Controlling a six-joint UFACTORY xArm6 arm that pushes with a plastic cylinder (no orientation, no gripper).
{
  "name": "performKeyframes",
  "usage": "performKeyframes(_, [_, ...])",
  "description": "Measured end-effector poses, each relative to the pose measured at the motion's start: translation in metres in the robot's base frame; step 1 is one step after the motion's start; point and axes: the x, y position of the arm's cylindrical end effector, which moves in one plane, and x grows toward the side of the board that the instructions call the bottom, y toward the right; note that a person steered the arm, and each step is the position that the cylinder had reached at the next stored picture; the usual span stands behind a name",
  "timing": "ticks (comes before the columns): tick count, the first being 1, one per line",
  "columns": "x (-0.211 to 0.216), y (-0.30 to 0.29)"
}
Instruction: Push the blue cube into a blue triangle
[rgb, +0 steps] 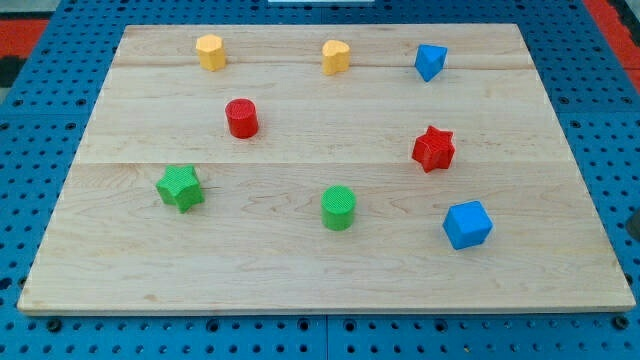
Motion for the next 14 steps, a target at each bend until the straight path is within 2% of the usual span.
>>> performKeyframes(1, [0.040, -0.043])
performKeyframes(2, [0.029, -0.107])
performKeyframes(3, [-0.003, -0.121])
performKeyframes(4, [-0.009, -0.144])
performKeyframes(5, [0.024, -0.158])
performKeyframes(6, [0.005, -0.190])
performKeyframes(7, [-0.019, -0.185])
performKeyframes(8, [-0.024, -0.138])
performKeyframes(9, [-0.062, -0.135])
performKeyframes(11, [0.001, -0.162])
performKeyframes(12, [-0.051, -0.198])
performKeyframes(14, [-0.065, -0.159])
